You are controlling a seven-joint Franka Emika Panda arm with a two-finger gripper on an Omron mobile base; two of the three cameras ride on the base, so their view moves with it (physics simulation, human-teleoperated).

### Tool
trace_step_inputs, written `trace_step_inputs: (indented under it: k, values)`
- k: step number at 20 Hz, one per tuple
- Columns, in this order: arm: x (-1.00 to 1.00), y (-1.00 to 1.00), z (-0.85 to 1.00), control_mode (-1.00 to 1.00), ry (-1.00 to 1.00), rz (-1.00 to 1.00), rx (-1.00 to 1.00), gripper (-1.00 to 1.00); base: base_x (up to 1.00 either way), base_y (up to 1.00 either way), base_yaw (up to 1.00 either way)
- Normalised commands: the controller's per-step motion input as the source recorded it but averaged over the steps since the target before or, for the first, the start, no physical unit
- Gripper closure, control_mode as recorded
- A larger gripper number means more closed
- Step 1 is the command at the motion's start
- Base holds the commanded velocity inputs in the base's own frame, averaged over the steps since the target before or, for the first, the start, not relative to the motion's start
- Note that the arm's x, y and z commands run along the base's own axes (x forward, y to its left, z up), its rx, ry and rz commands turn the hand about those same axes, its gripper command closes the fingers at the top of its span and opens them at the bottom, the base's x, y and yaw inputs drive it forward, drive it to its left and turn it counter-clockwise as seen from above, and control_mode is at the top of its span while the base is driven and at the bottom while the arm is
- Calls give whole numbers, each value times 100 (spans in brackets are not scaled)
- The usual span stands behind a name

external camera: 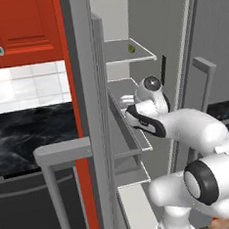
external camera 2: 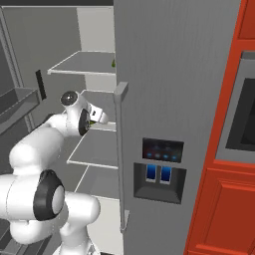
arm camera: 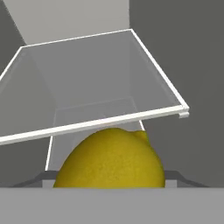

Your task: Grab the lemon and lemon wedge from the fridge, place them in the blender, close the lid, and turn on the blender to create a marinade.

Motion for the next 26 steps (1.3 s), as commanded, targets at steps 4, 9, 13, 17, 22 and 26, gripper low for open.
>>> trace_step_inputs:
  k: [4, 9, 13, 17, 22, 26]
  values:
    - [-98, -26, 97, -100, 7, 0, 2, 100, 0, 0, 0]
    - [-100, 0, 71, -100, 11, 2, -1, 100, 0, 0, 0]
    - [-100, 0, 44, -100, 9, 2, -3, 100, 0, 0, 0]
    - [-100, 0, 28, -100, 7, 0, -1, 100, 0, 0, 0]
    - [-98, 0, 5, -100, 7, 0, -3, 100, 0, 0, 0]
    - [-53, 15, -7, -100, 21, 0, -11, 100, 0, 0, 0]
